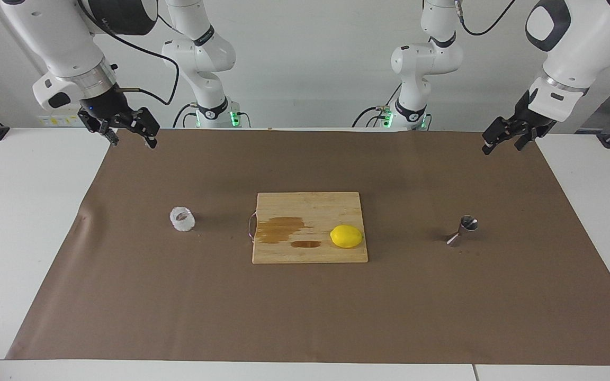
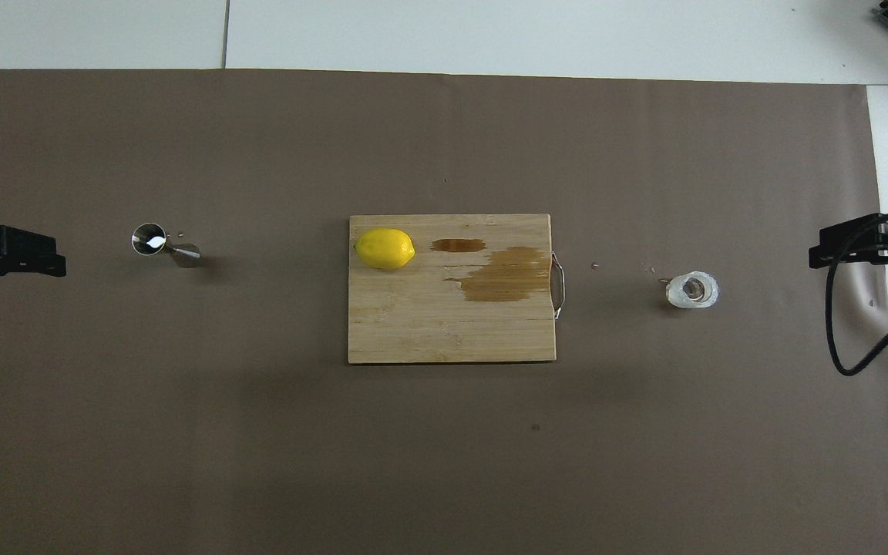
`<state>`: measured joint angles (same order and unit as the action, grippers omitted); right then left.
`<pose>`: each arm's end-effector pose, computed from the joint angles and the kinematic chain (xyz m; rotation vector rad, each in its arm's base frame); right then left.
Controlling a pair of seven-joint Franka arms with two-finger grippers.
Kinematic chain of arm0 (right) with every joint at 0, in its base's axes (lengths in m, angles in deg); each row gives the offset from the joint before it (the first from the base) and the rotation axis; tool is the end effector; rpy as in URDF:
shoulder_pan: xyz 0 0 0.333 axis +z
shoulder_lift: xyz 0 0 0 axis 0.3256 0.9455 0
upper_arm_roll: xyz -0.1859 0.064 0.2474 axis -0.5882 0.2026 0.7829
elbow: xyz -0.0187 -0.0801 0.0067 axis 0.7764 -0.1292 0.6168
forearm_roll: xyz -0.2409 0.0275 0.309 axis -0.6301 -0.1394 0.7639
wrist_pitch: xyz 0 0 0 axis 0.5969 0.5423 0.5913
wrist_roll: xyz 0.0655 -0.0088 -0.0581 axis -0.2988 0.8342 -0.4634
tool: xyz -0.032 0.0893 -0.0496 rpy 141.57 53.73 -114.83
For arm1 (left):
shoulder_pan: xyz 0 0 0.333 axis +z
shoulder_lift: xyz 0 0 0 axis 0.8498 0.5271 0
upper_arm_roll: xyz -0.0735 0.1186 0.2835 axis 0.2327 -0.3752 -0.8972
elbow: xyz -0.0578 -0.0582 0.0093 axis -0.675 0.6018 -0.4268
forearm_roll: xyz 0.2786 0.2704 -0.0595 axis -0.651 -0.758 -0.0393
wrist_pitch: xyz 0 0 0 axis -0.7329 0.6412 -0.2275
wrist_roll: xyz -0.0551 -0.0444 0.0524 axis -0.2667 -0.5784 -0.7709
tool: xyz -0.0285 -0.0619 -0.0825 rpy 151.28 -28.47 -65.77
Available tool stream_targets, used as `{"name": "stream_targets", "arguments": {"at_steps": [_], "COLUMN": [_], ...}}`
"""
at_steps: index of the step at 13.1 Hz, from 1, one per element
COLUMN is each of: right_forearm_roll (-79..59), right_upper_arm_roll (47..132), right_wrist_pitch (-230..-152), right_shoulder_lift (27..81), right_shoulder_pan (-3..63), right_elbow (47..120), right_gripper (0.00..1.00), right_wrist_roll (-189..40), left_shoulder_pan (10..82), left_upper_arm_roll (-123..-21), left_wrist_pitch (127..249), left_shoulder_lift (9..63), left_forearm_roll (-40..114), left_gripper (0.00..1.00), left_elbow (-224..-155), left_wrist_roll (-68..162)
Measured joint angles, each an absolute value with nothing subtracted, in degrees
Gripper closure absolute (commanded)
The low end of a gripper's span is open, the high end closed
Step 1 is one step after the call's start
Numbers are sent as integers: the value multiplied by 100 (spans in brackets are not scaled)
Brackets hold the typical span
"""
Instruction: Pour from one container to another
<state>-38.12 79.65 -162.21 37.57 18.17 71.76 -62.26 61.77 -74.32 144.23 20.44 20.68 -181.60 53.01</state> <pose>0.5457 -0.0304 0.6178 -3.0883 0.2098 0.0580 0.5264 0.0101 0.5929 2.9765 0.3380 -0.0473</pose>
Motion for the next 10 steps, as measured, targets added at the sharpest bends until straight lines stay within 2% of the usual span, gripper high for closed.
{"name": "stream_targets", "arguments": {"at_steps": [3, 10], "right_forearm_roll": [-3812, -3812], "right_upper_arm_roll": [7965, 7965], "right_wrist_pitch": [-16221, -16221], "right_shoulder_lift": [3757, 3757], "right_shoulder_pan": [1816, 1816], "right_elbow": [7176, 7176], "right_gripper": [0, 0], "right_wrist_roll": [-6226, -6226], "left_shoulder_pan": [6585, 7191], "left_upper_arm_roll": [-7457, -7456], "left_wrist_pitch": [14375, 13808], "left_shoulder_lift": [2223, 3407], "left_forearm_roll": [2712, 4269], "left_gripper": [0, 0], "left_elbow": [-18332, -18486], "left_wrist_roll": [4617, 2319]}}
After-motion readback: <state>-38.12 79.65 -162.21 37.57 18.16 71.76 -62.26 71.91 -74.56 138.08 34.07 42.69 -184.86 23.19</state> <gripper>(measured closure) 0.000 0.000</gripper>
